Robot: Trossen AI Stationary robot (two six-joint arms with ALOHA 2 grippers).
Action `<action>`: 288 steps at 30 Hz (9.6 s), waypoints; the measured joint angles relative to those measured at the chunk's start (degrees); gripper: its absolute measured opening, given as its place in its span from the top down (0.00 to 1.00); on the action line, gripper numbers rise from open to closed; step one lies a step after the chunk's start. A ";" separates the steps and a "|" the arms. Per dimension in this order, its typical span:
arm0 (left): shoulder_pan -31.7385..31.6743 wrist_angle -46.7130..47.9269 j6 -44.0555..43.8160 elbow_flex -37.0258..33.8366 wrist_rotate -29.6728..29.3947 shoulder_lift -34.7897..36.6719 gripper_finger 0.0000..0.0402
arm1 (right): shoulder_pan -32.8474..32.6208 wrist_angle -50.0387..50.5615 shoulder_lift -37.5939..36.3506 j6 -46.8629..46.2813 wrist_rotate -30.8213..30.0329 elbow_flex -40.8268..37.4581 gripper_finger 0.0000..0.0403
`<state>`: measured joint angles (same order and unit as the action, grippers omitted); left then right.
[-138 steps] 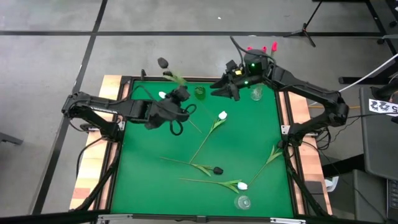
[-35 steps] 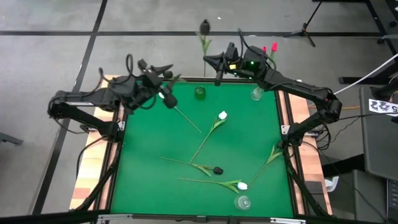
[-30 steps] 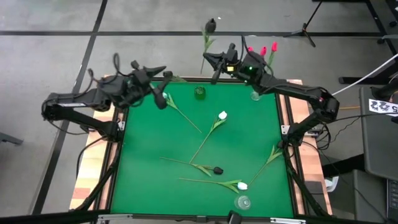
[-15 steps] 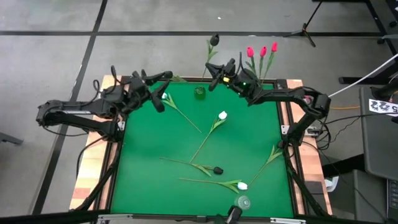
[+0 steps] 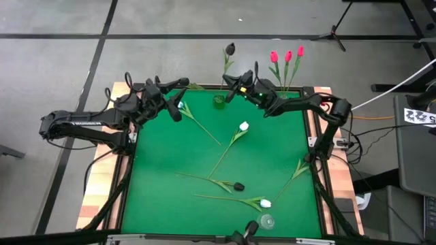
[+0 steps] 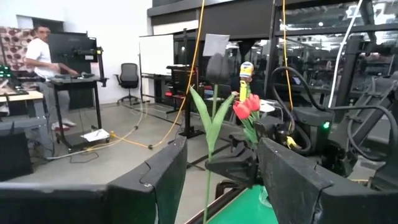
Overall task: Sort flowers into vase by color
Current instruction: Put the black tulip into the green vase
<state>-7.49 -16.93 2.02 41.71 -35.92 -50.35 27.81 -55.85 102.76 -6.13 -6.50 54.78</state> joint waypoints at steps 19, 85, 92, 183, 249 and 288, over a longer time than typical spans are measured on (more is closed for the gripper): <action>-2.06 1.90 -1.88 0.00 0.96 -0.02 0.52 | 1.22 -0.08 5.22 -4.17 1.05 0.02 0.99; -2.06 8.67 -0.54 0.02 1.64 -0.04 0.52 | 1.16 16.88 4.00 -2.42 2.19 0.02 0.45; -1.68 17.63 -0.02 0.04 19.20 -1.65 0.52 | 1.13 29.80 -4.56 0.57 2.21 0.03 0.45; 19.10 8.79 -16.89 -0.02 24.18 -33.99 0.99 | 1.09 59.01 -32.68 -4.37 9.81 4.56 0.45; 6.21 -36.50 -0.45 0.50 11.31 -17.64 0.99 | -16.17 45.21 -13.85 -9.10 20.27 26.32 0.23; 5.86 -40.00 -2.23 0.55 14.43 -18.71 0.99 | -16.55 39.80 -10.69 -11.58 18.50 26.27 0.23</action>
<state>-1.63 -56.93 -0.21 42.26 -21.50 -69.06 11.27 -16.05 92.07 -17.72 12.00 81.06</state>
